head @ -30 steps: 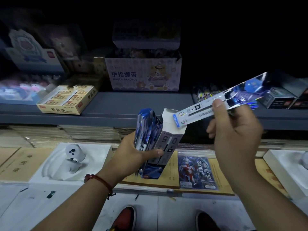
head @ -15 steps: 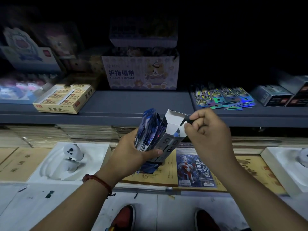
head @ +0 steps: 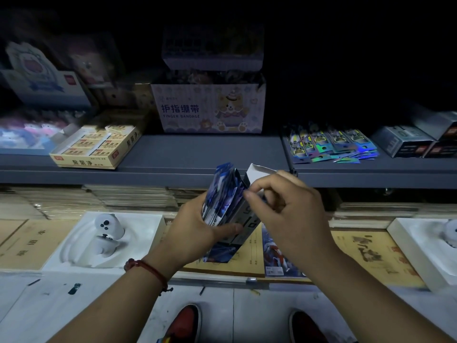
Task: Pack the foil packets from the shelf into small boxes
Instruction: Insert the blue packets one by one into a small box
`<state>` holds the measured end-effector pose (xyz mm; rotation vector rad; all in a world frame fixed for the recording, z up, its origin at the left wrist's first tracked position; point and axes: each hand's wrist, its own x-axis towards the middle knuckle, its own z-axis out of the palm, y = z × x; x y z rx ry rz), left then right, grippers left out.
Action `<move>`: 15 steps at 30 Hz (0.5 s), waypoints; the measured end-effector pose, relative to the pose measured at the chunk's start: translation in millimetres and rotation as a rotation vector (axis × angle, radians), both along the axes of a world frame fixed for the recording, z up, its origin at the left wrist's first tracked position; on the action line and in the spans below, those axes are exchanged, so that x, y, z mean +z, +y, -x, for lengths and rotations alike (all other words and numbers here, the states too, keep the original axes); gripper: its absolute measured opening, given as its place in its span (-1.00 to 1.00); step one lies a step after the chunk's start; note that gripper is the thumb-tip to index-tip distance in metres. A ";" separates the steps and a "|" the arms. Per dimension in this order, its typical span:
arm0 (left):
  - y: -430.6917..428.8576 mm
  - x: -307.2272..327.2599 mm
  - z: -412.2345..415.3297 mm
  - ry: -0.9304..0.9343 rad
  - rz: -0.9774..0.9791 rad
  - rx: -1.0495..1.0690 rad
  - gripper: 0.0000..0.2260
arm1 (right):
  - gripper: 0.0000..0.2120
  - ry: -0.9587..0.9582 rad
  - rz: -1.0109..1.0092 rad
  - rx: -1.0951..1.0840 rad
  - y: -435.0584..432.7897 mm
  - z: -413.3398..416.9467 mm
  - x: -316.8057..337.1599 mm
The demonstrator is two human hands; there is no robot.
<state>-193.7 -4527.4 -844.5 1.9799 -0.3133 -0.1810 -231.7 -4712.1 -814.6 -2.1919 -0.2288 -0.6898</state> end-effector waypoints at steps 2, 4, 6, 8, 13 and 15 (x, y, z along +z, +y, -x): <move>0.2 0.0 -0.1 0.000 -0.002 -0.001 -0.68 | -0.92 0.014 -0.008 0.023 -0.9 -0.1 -1.4; 0.9 -0.4 -0.9 0.000 -0.005 0.003 -0.68 | -0.92 0.024 -0.043 0.028 -1.0 0.7 -1.7; 1.6 -1.0 -1.7 0.000 -0.008 0.007 -0.68 | -0.90 0.029 -0.086 0.027 0.1 1.4 -1.2; 2.0 -1.9 -2.0 -0.001 -0.015 0.008 -0.67 | -0.86 0.036 -0.130 0.027 1.6 1.1 -1.7; 1.1 -3.2 -2.3 -0.017 -0.032 -0.025 -0.68 | -0.78 0.075 -0.222 0.041 2.5 0.8 -2.5; 0.1 -3.5 -2.2 -0.014 -0.022 -0.043 -0.65 | -0.78 0.050 -0.246 0.036 3.3 2.4 -1.1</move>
